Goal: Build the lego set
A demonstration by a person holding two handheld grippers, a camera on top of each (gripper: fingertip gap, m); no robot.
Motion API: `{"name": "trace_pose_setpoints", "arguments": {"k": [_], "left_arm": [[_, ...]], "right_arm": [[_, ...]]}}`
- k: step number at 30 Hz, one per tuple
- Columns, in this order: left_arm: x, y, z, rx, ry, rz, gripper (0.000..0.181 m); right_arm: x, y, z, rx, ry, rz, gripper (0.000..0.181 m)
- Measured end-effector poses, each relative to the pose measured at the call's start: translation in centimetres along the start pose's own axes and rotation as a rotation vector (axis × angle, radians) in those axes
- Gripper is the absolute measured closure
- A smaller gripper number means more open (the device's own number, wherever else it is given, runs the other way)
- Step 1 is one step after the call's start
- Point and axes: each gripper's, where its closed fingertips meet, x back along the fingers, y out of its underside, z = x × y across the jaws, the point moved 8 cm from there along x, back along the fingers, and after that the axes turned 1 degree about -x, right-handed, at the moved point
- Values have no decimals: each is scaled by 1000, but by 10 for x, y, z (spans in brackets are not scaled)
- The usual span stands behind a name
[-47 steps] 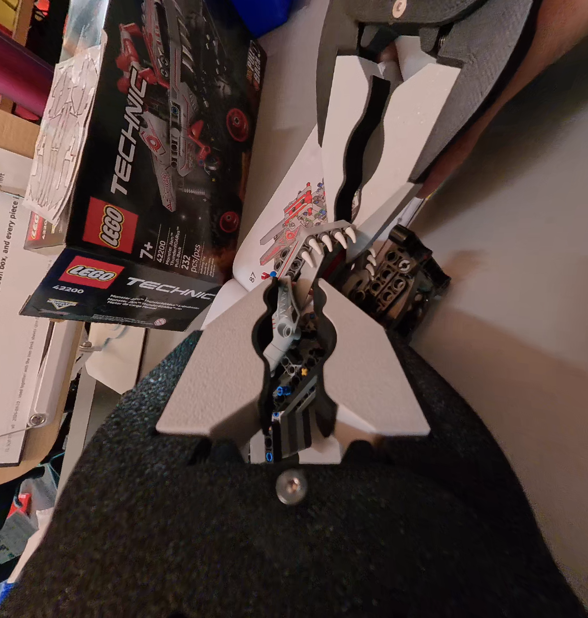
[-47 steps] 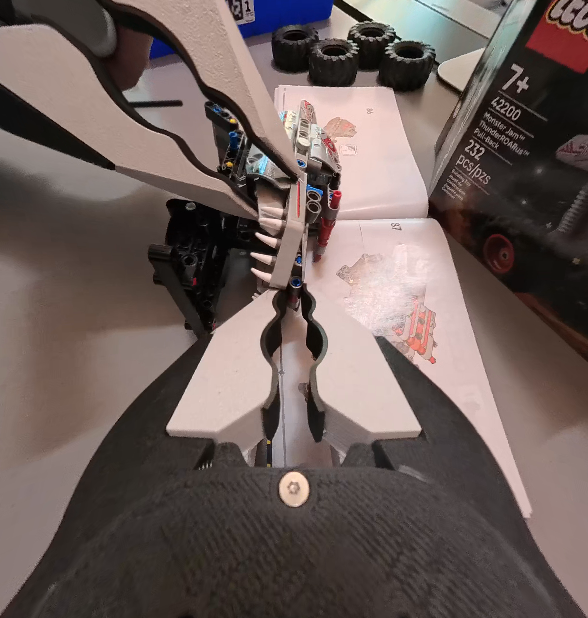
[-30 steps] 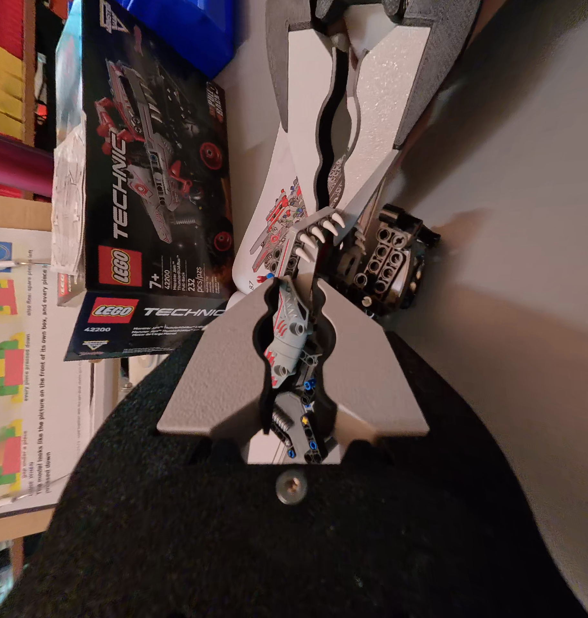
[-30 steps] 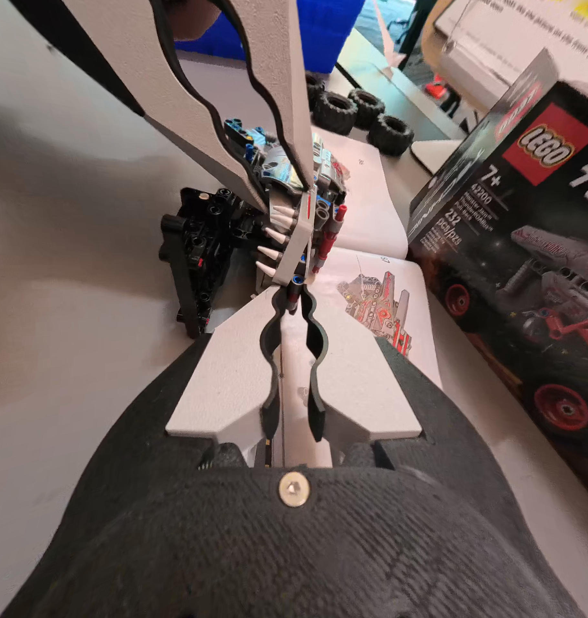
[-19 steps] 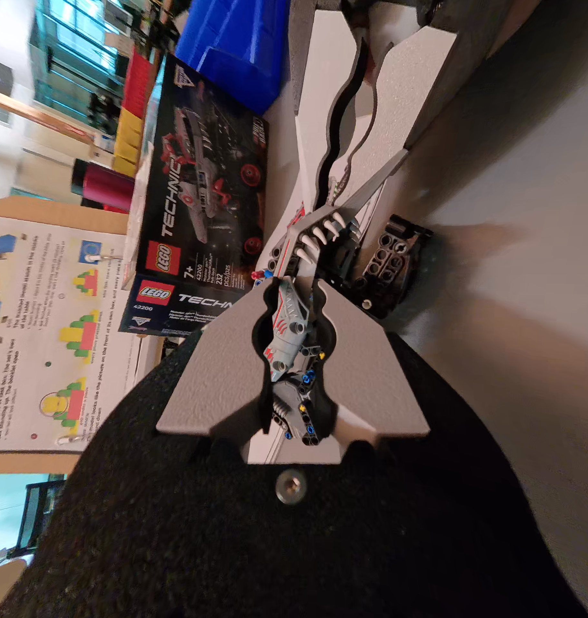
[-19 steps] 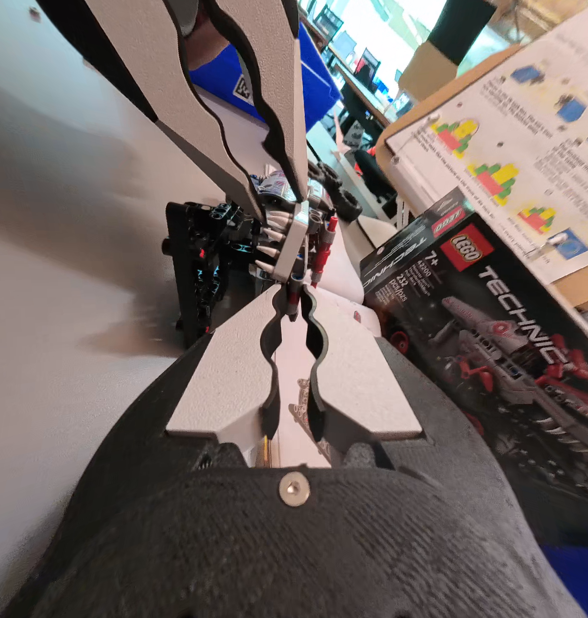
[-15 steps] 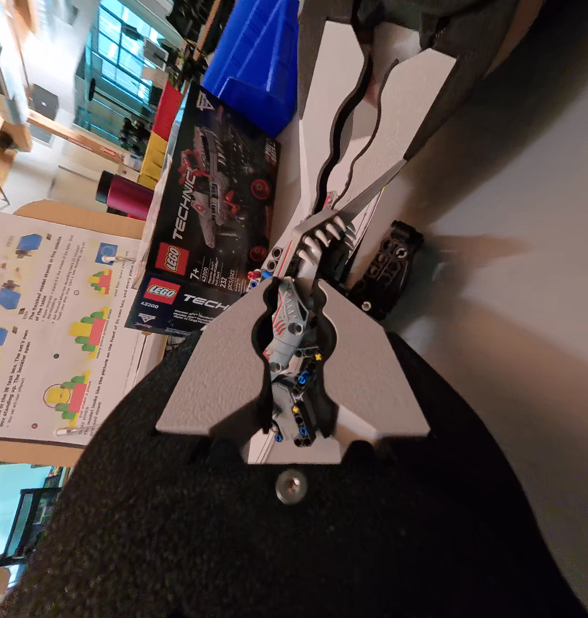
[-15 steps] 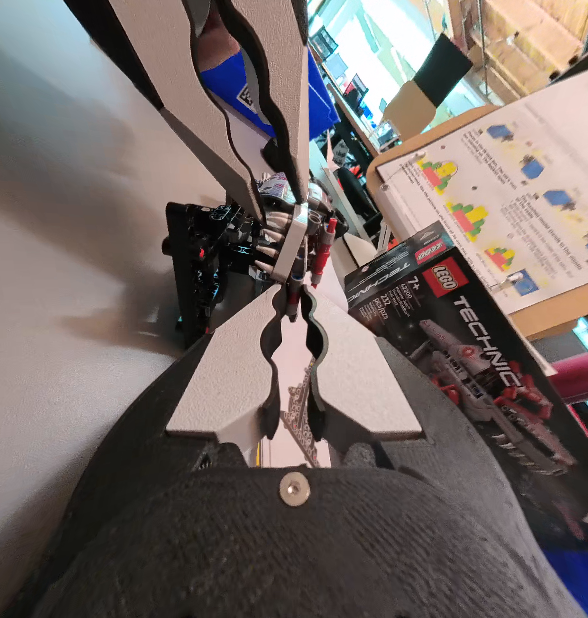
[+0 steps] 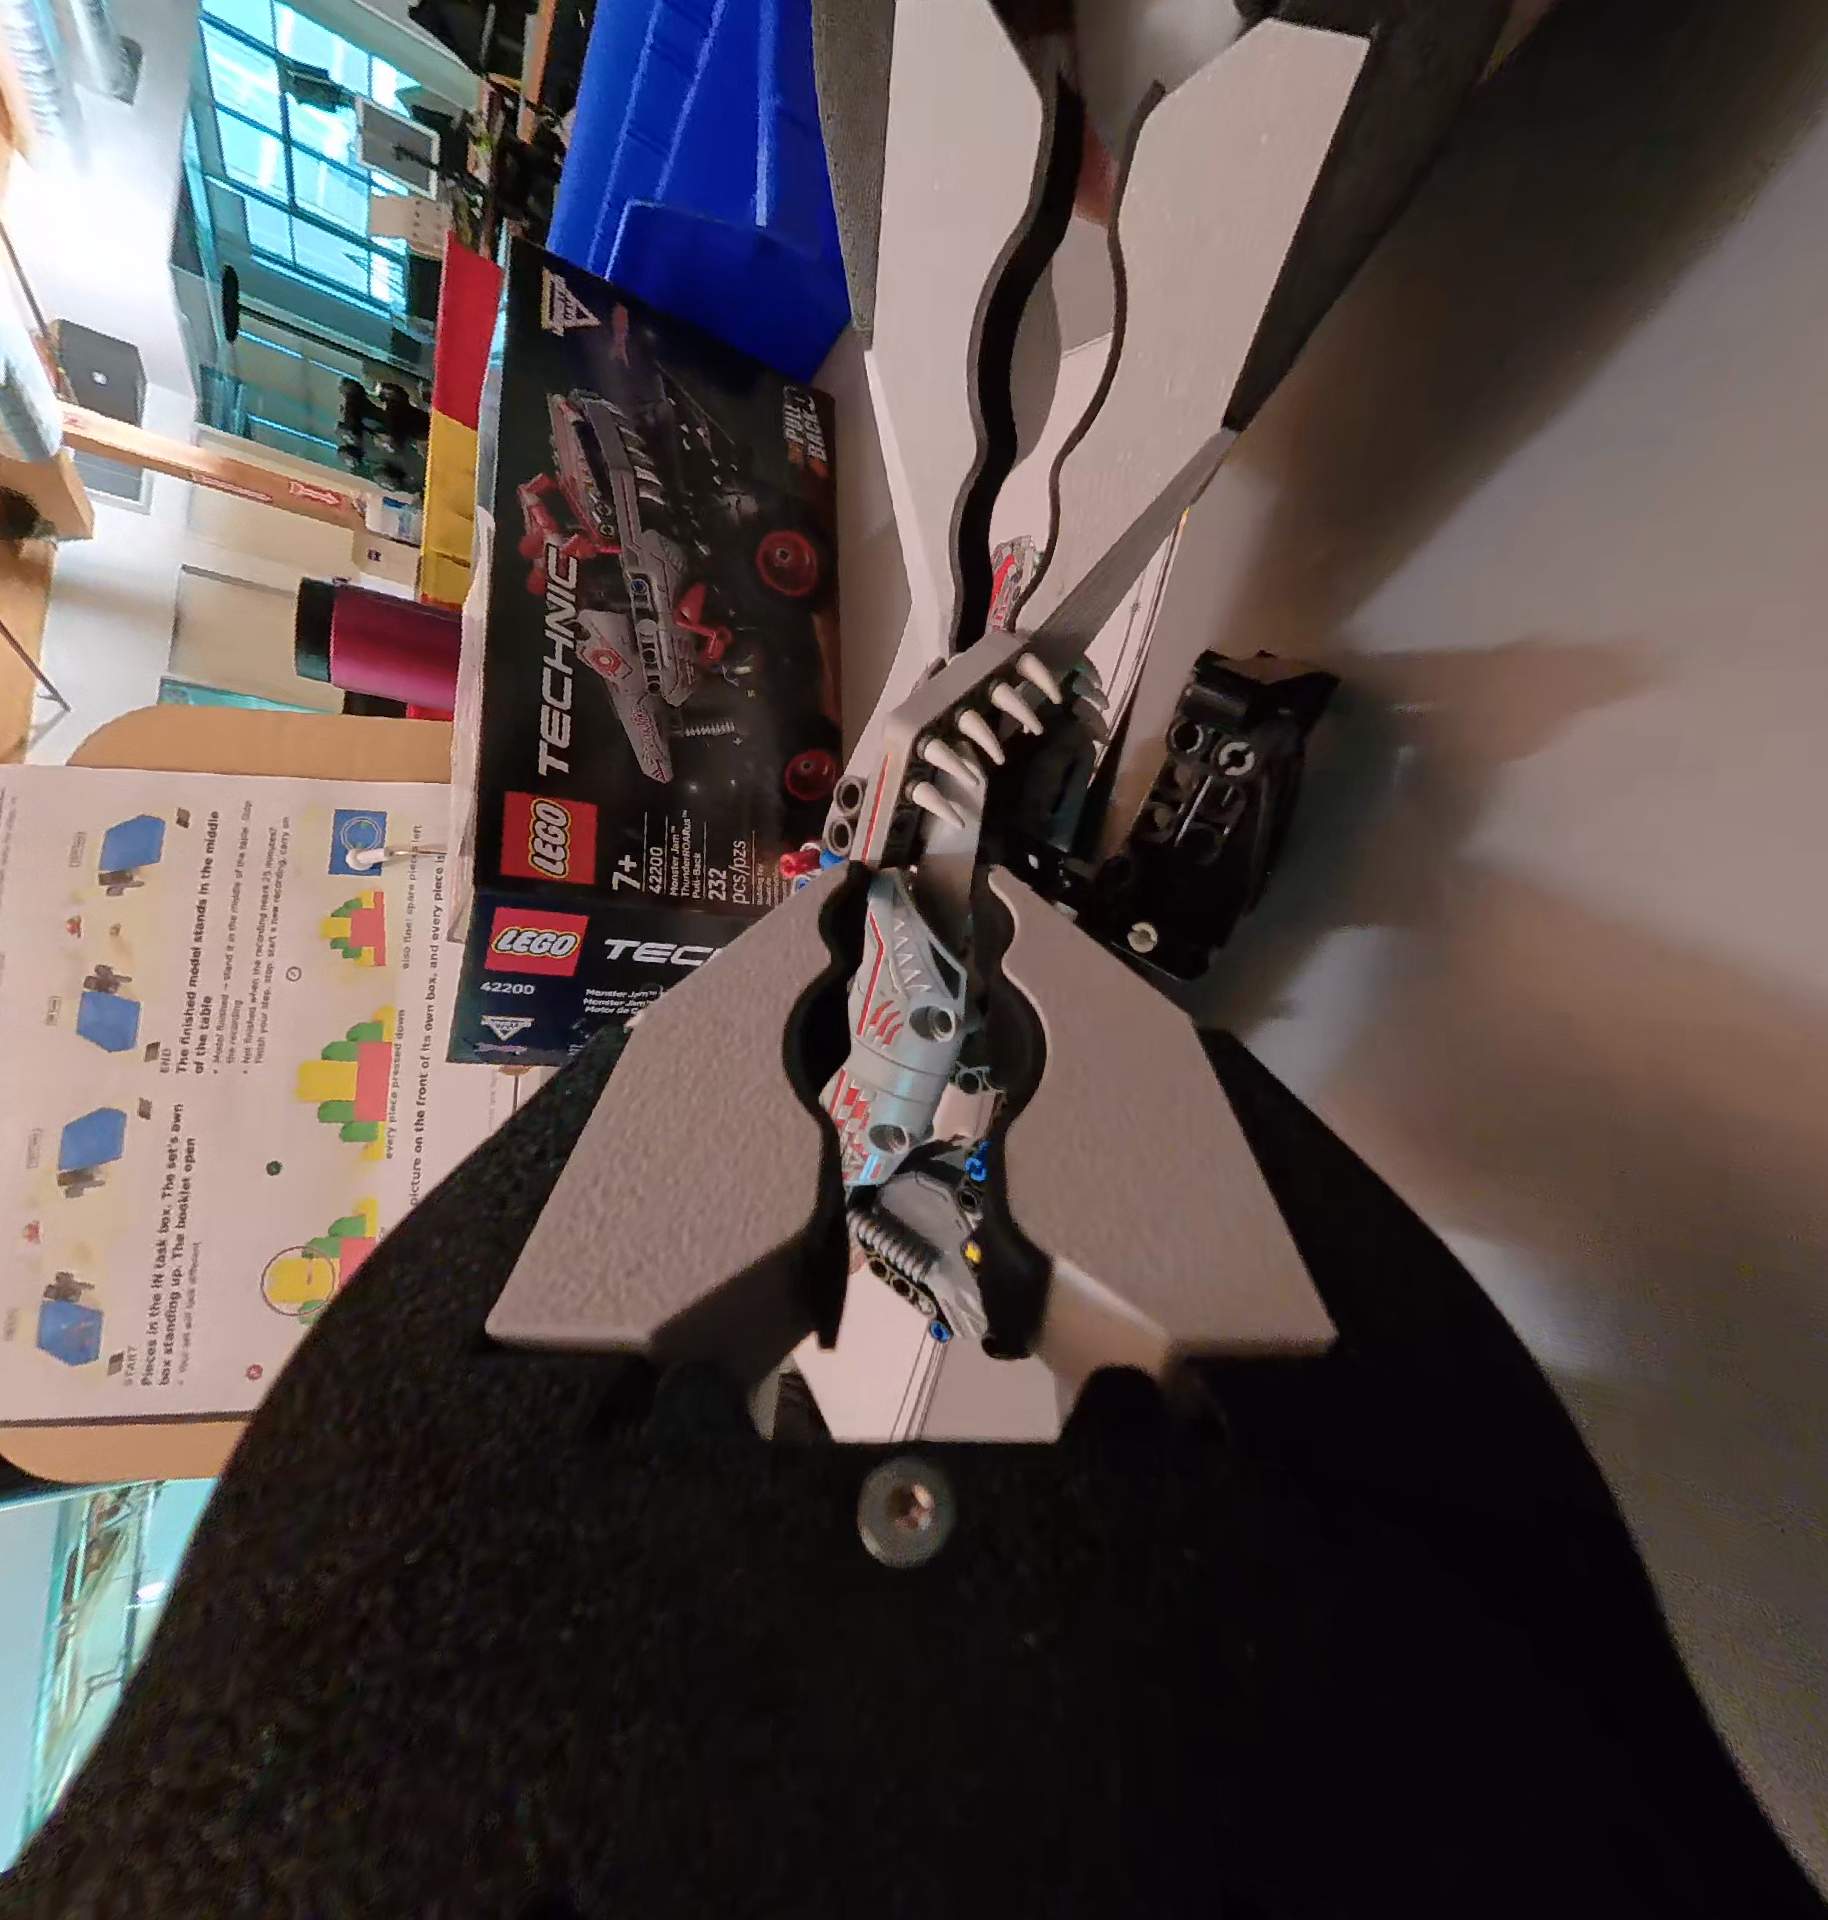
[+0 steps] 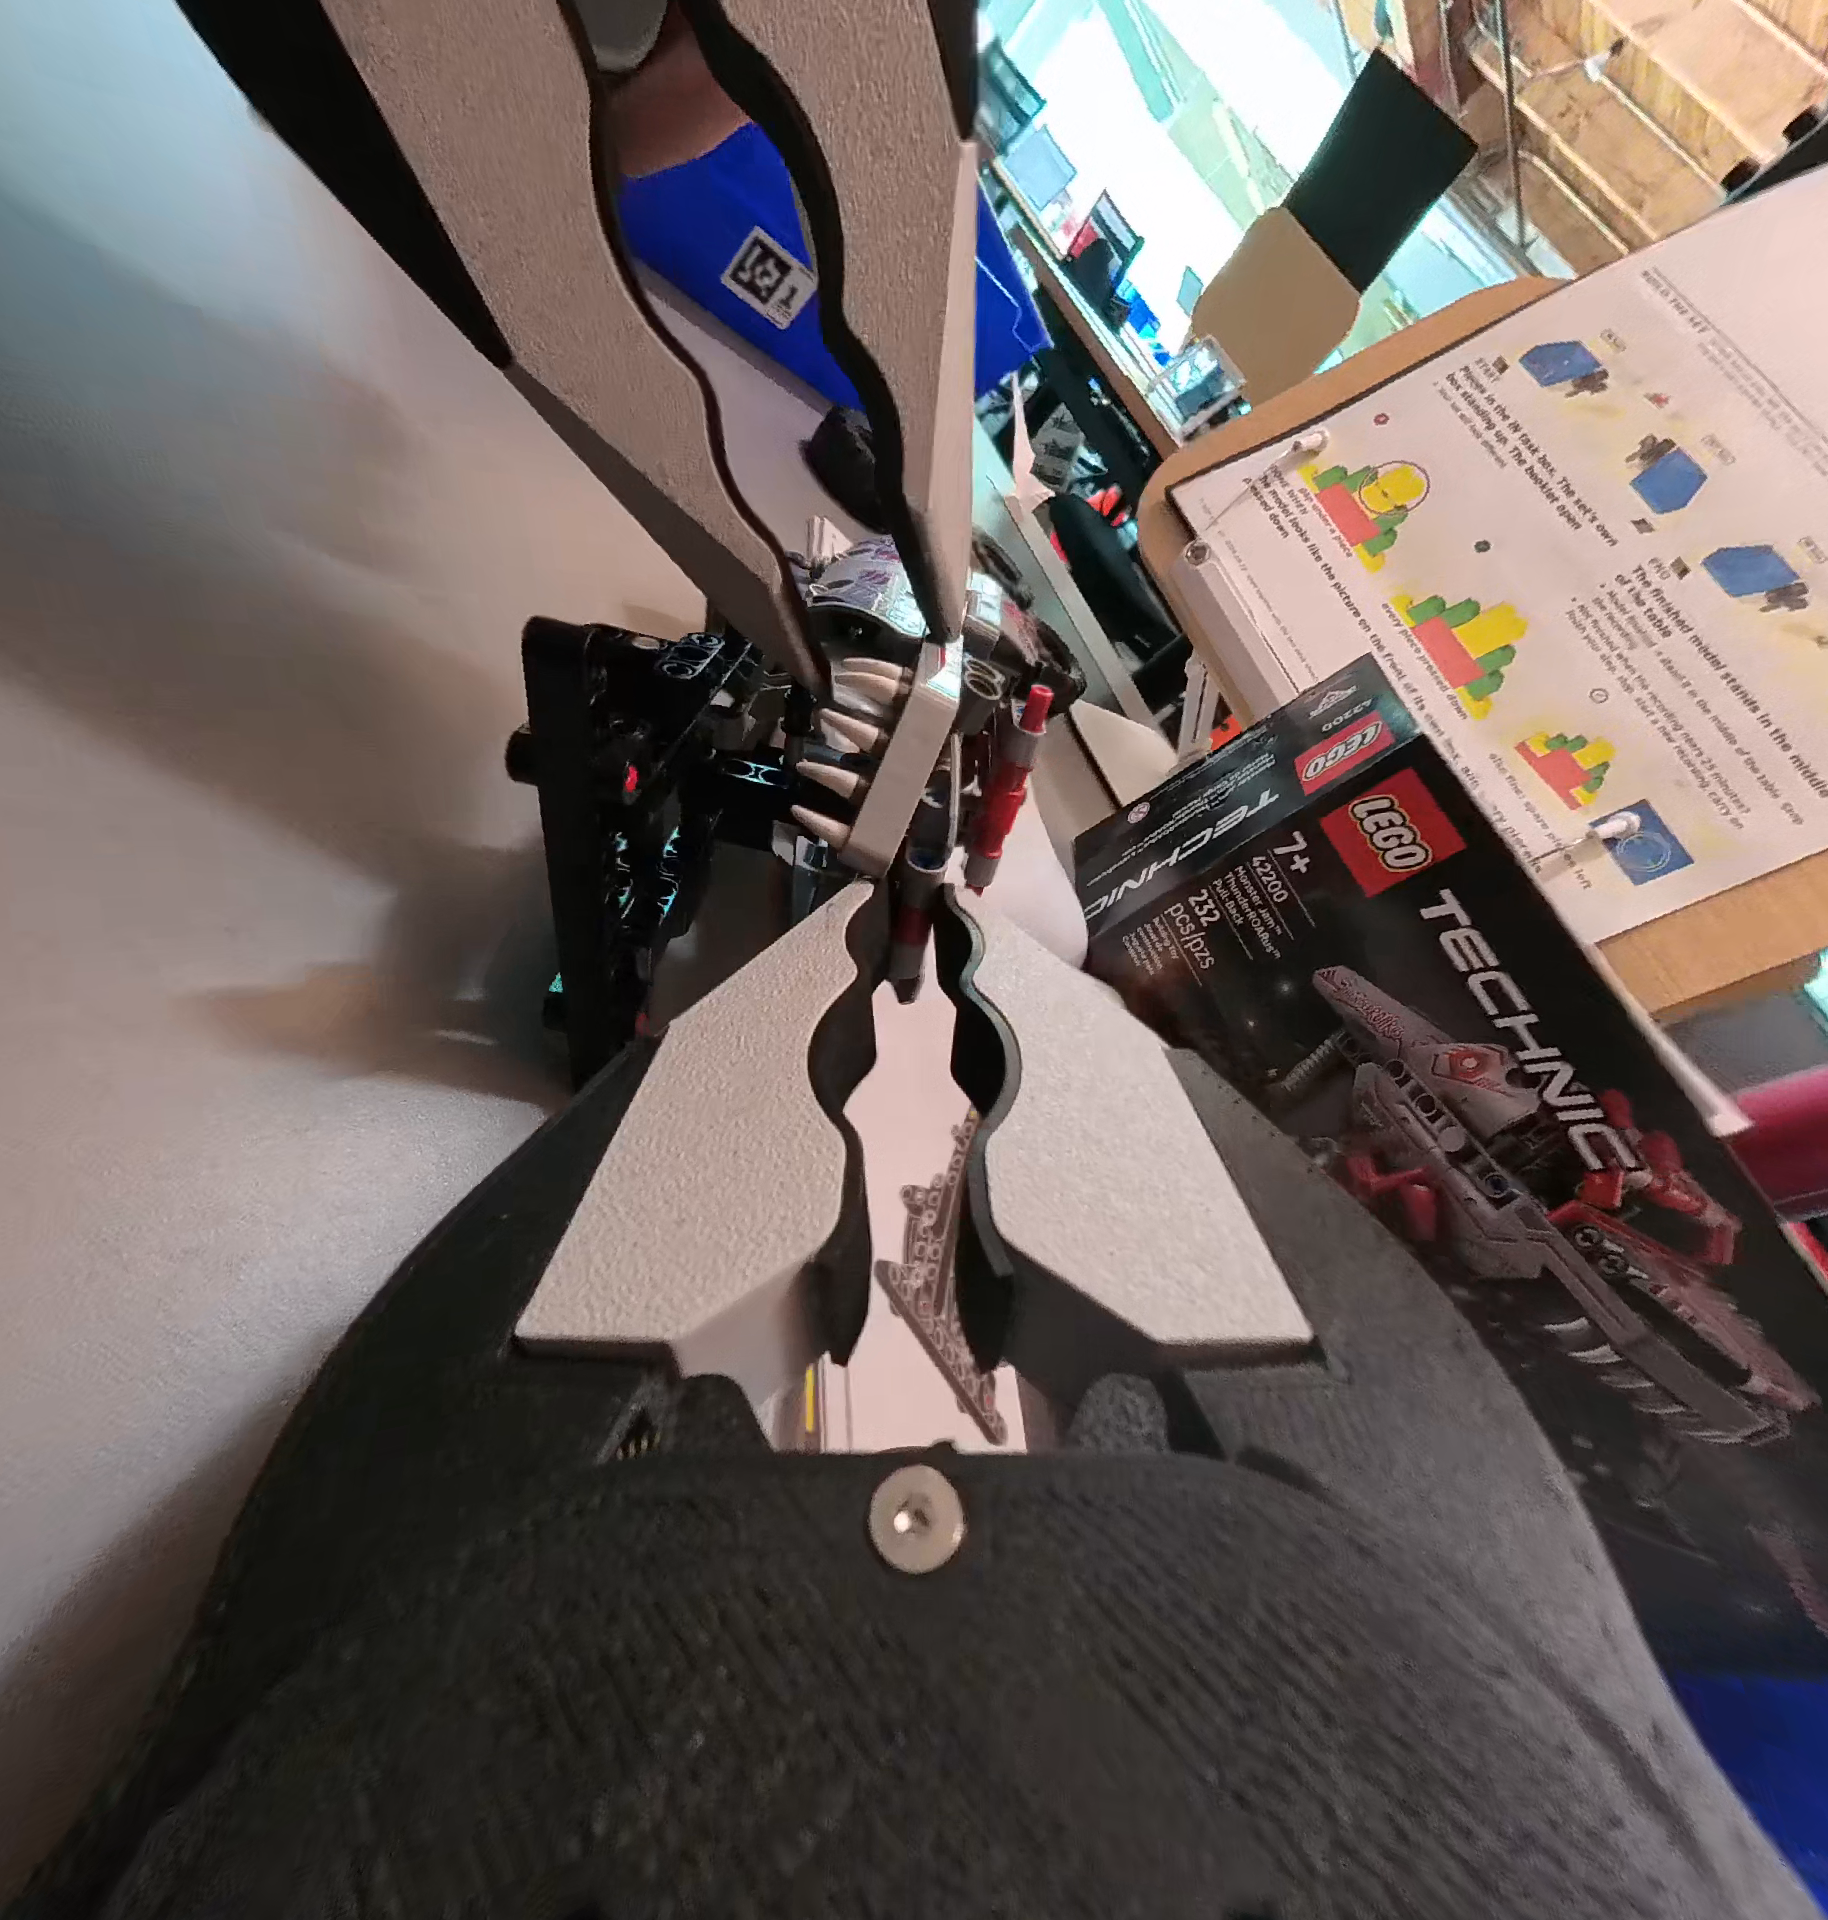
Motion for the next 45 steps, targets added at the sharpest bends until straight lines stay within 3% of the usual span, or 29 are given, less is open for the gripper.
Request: {"name": "trace_pose_setpoints", "arguments": {"k": [1,8,17,27,37,45], "left_arm": [[-2,0,-1,12,7,-5,163],[-19,-1,-11,-89,78,-49,164],[-23,0,-25,8,229,1,155],[-28,-6,-22,-34,220,-6,157],[-25,-2,-12,-132,77,25,161],[-27,-3,-15,-234,104,-9,161]], "right_arm": [[0,1,1,-38,-9,-1,174],[-3,11,9,-209,-89,-57,174],[-3,13,13,-278,-124,-71,174],[-3,14,15,-302,-133,-77,174],[-5,15,17,-339,-145,-85,174],[-7,17,21,-431,-186,-101,175]]}}
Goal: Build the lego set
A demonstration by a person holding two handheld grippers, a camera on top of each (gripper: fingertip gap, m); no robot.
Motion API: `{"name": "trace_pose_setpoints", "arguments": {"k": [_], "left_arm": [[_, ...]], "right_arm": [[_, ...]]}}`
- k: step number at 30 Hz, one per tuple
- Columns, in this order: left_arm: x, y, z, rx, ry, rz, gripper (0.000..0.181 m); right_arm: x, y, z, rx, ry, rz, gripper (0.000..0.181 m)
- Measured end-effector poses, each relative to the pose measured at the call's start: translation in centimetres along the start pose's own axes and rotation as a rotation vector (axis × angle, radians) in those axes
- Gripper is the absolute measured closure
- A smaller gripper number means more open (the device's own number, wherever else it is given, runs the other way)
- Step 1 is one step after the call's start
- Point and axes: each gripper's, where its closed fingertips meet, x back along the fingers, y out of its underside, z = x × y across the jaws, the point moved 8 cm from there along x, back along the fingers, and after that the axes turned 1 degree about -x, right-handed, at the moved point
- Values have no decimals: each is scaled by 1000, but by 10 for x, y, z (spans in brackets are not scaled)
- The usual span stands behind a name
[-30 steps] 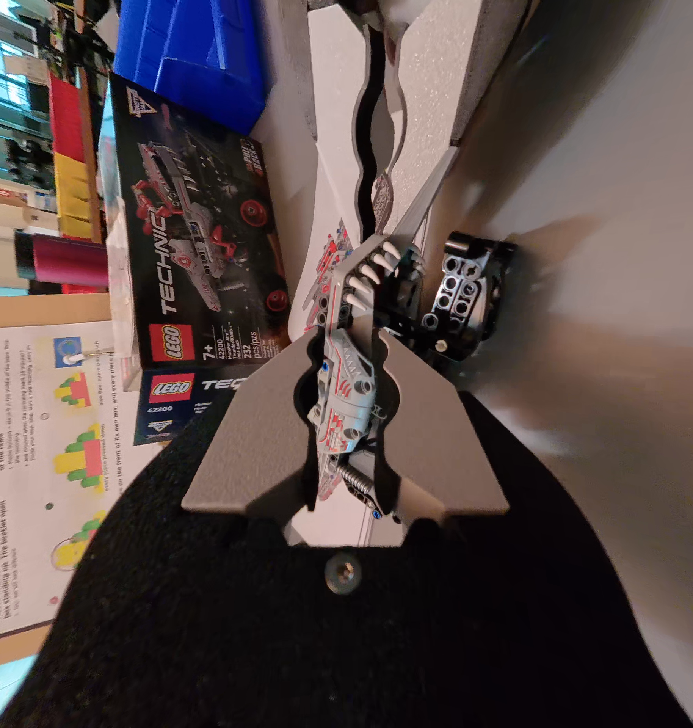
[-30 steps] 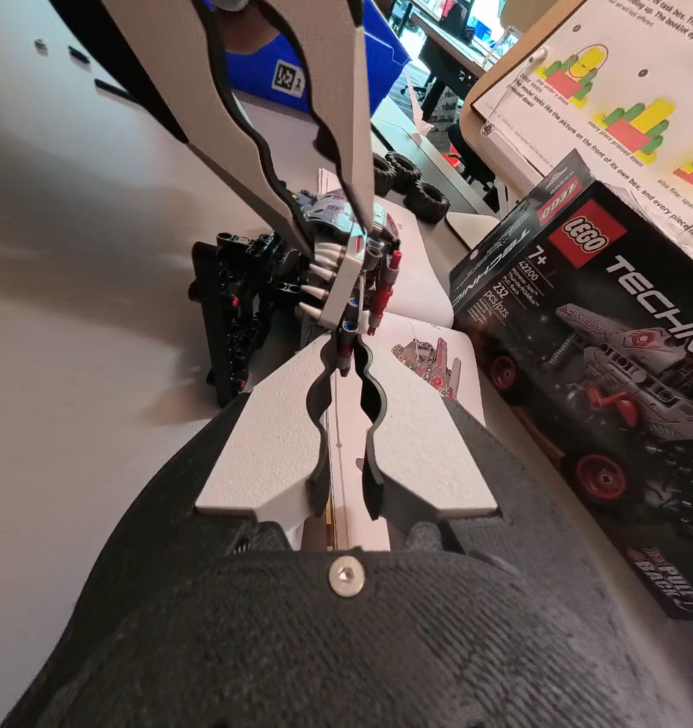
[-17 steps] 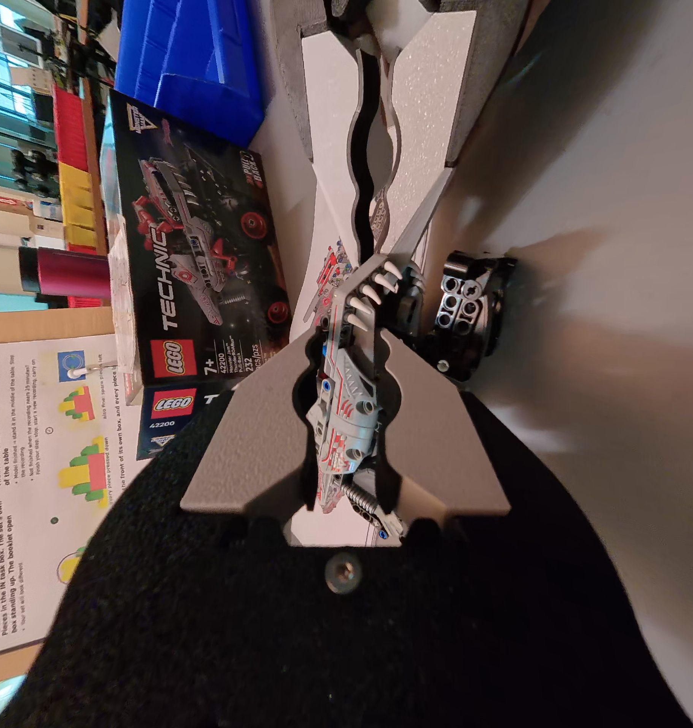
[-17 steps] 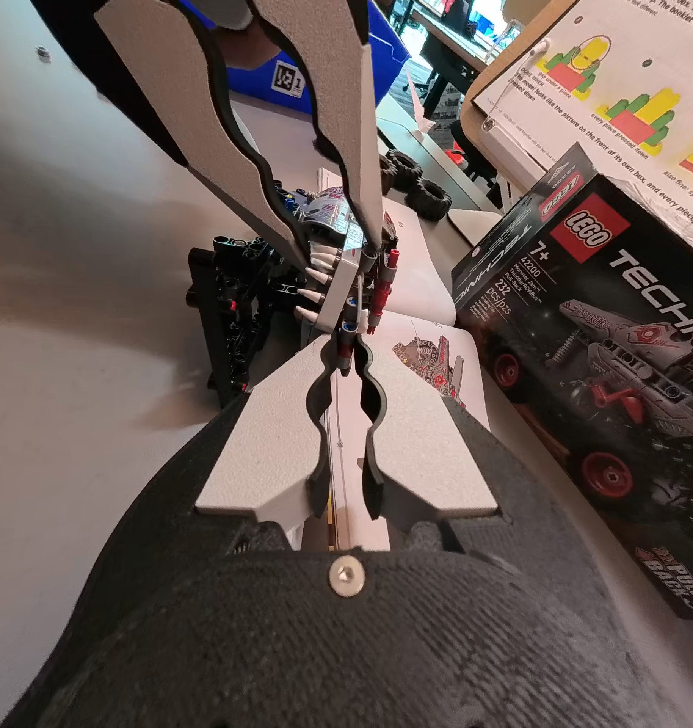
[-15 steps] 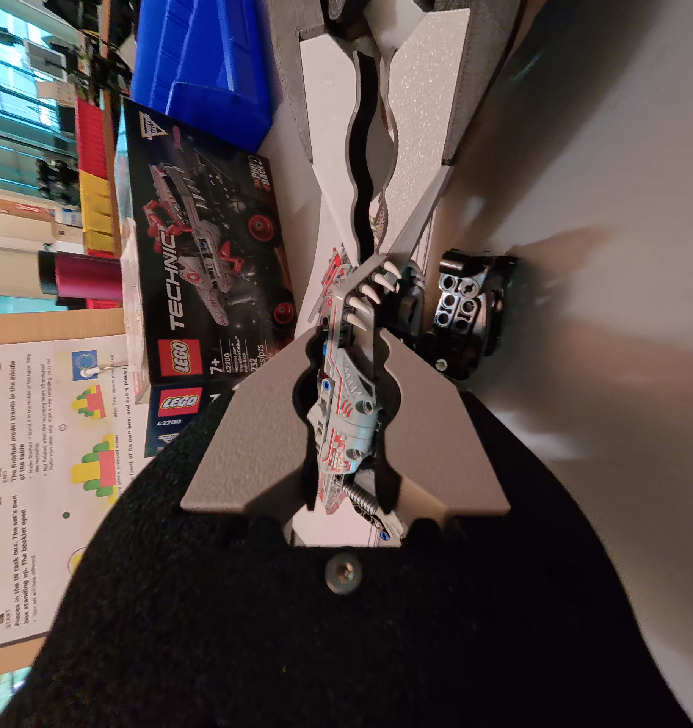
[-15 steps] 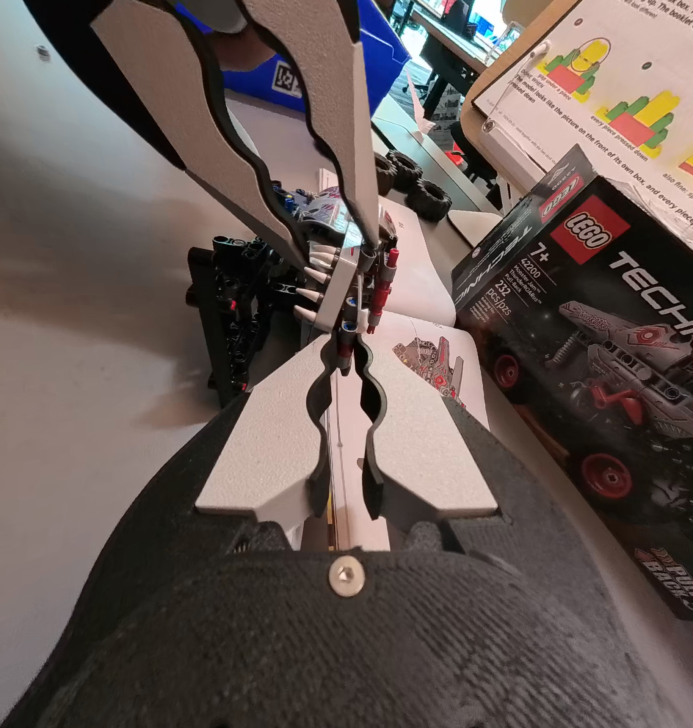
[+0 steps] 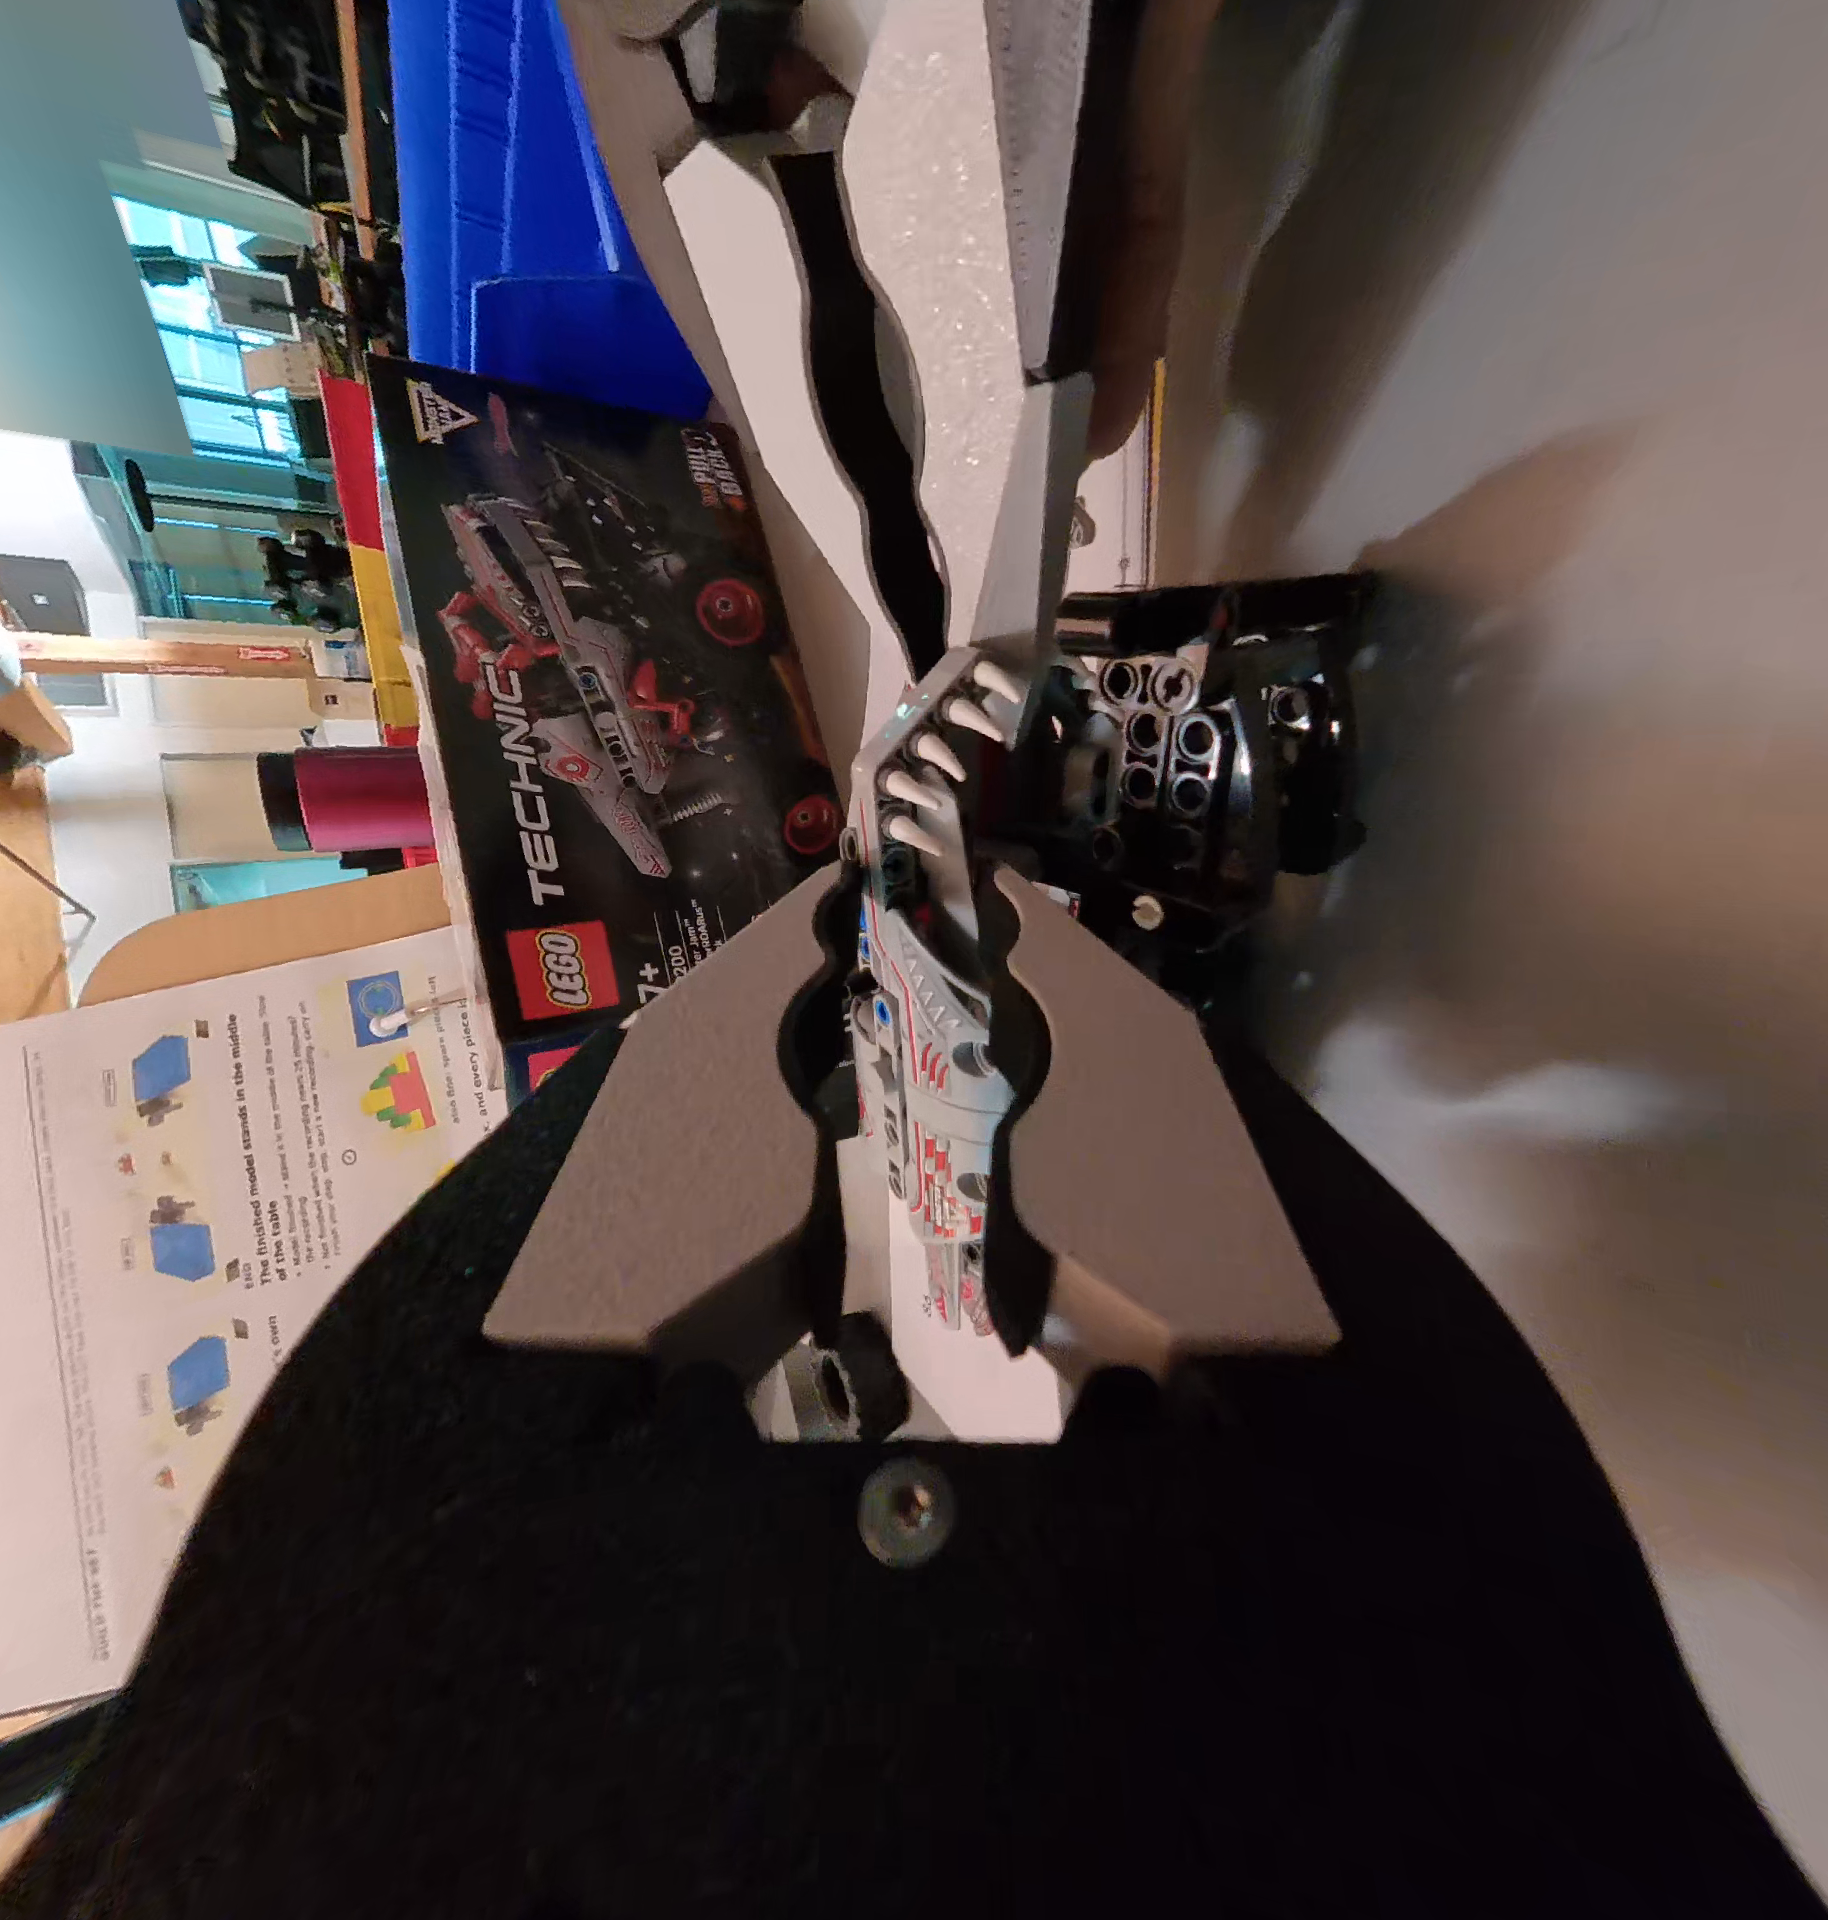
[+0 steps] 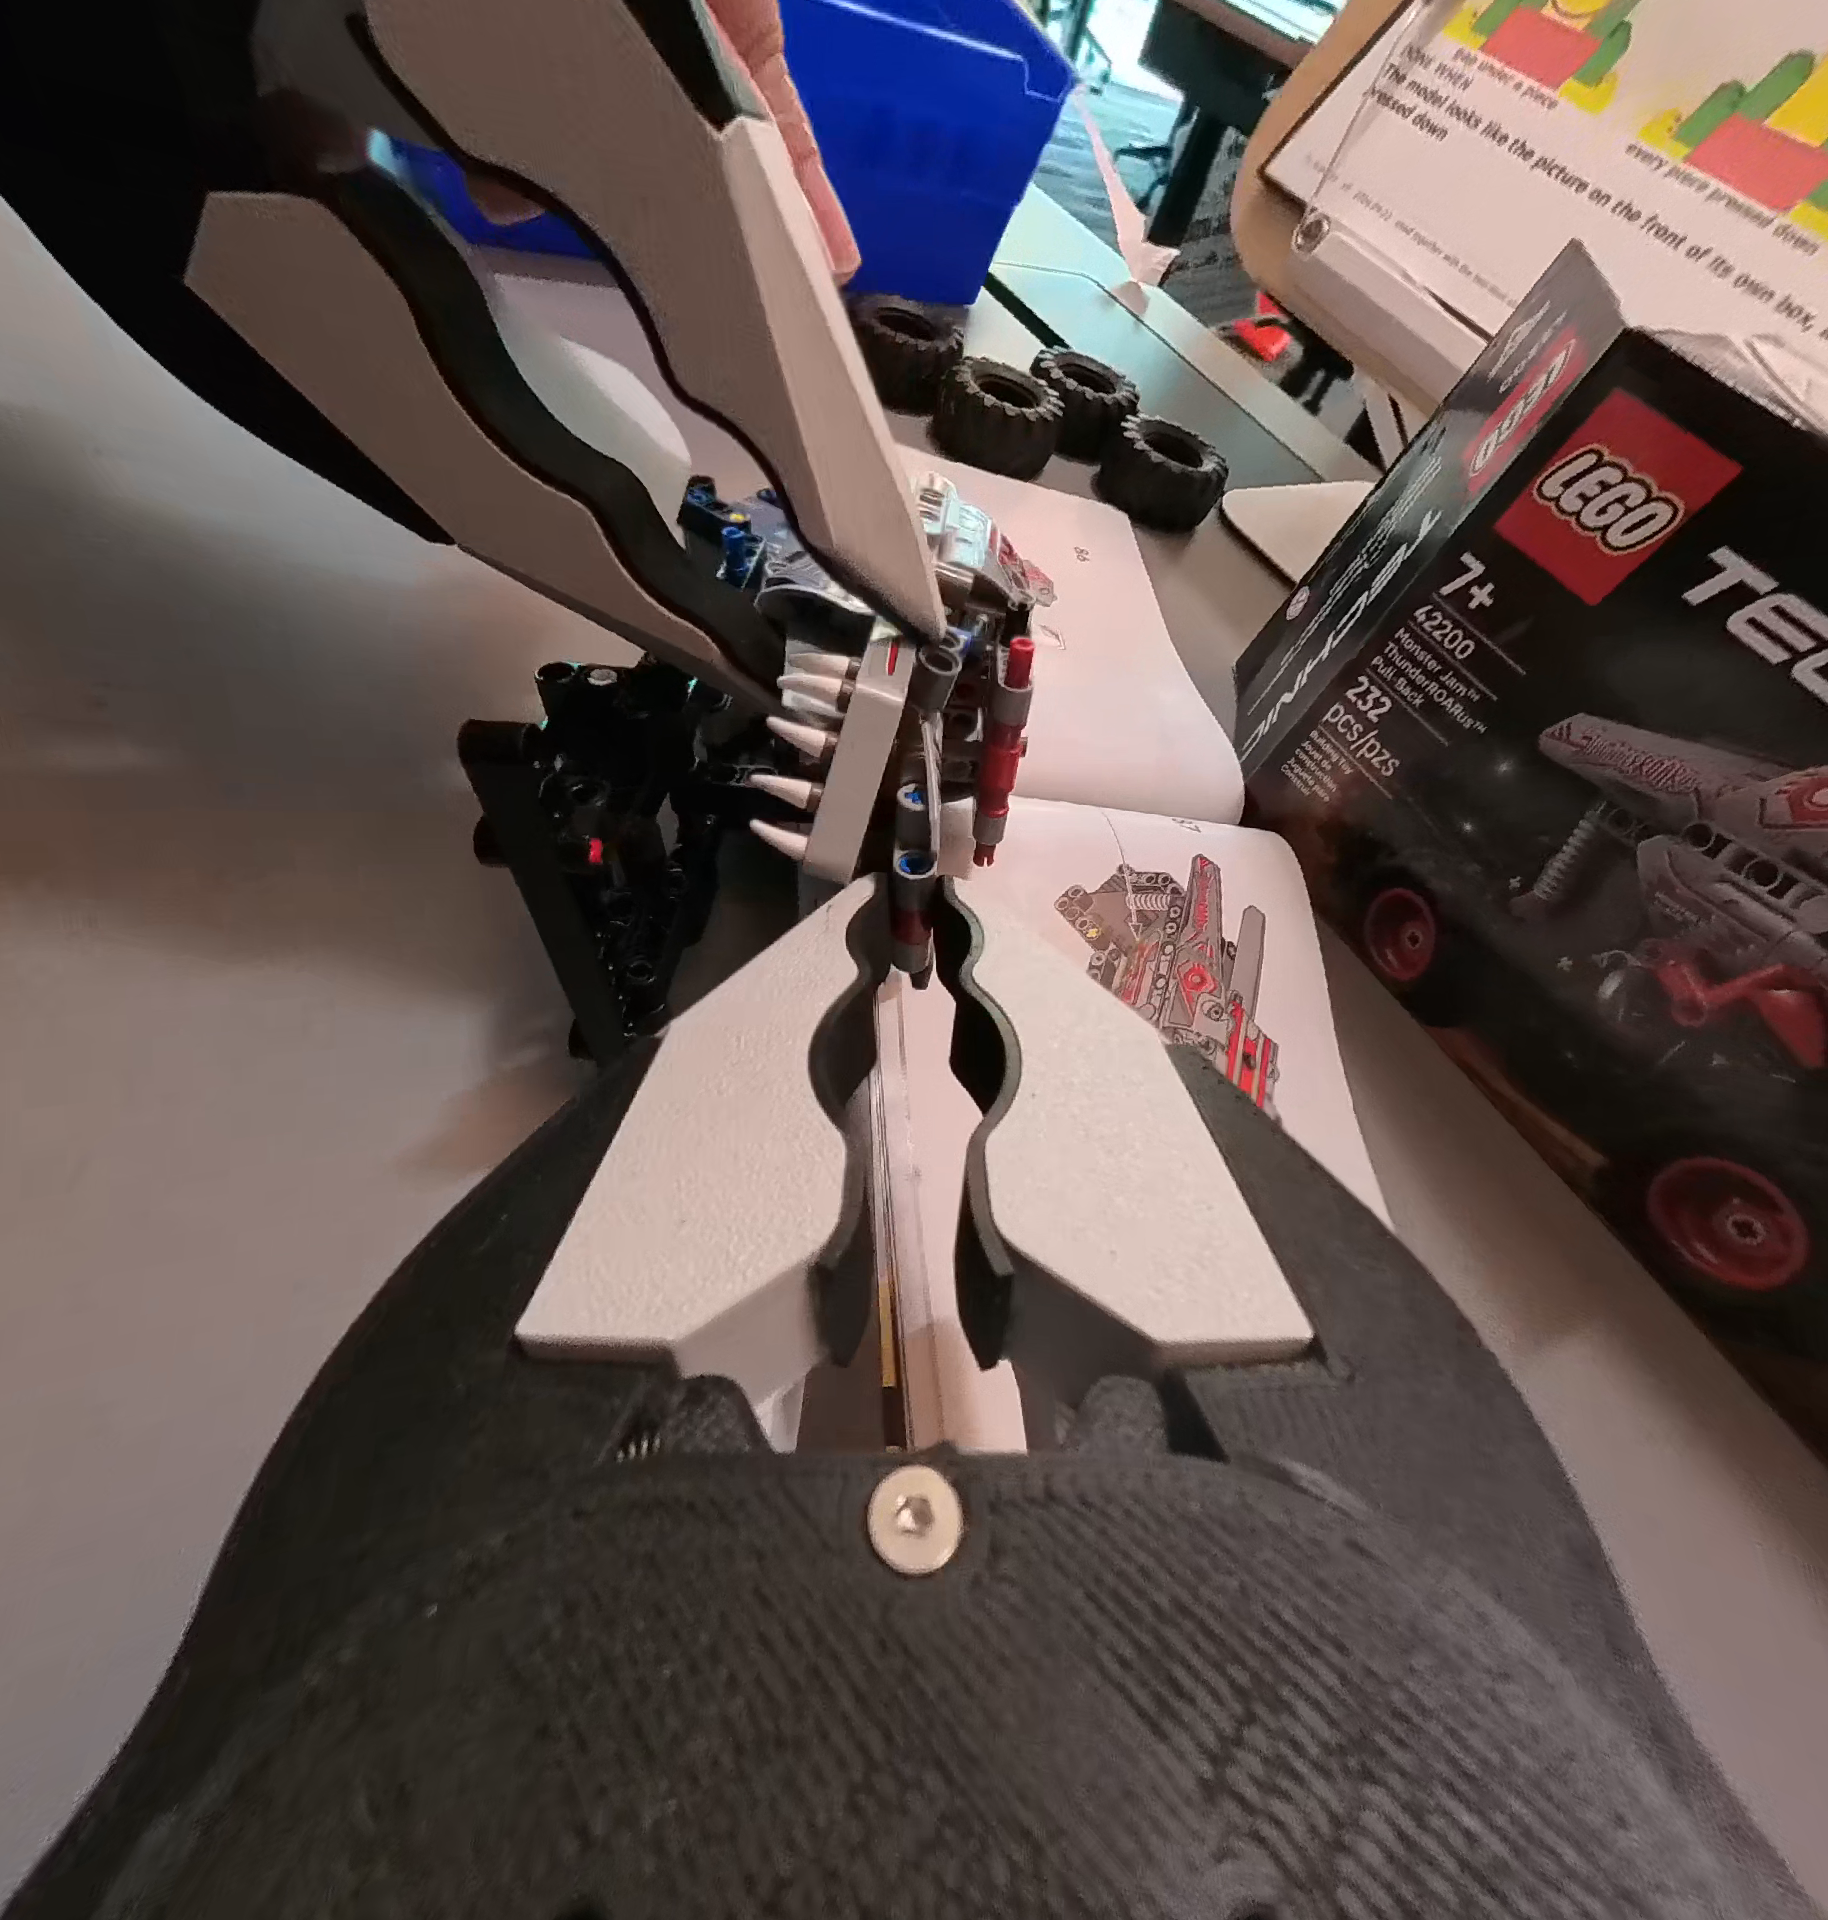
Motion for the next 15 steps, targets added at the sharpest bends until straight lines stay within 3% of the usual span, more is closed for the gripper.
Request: {"name": "trace_pose_setpoints", "arguments": {"k": [11,15], "left_arm": [[-7,2,-6,114,84,17,162],[-5,2,-4,97,52,31,162]], "right_arm": [[-3,3,11,-175,-101,-38,175],[-2,2,11,-119,-124,-18,175]]}}
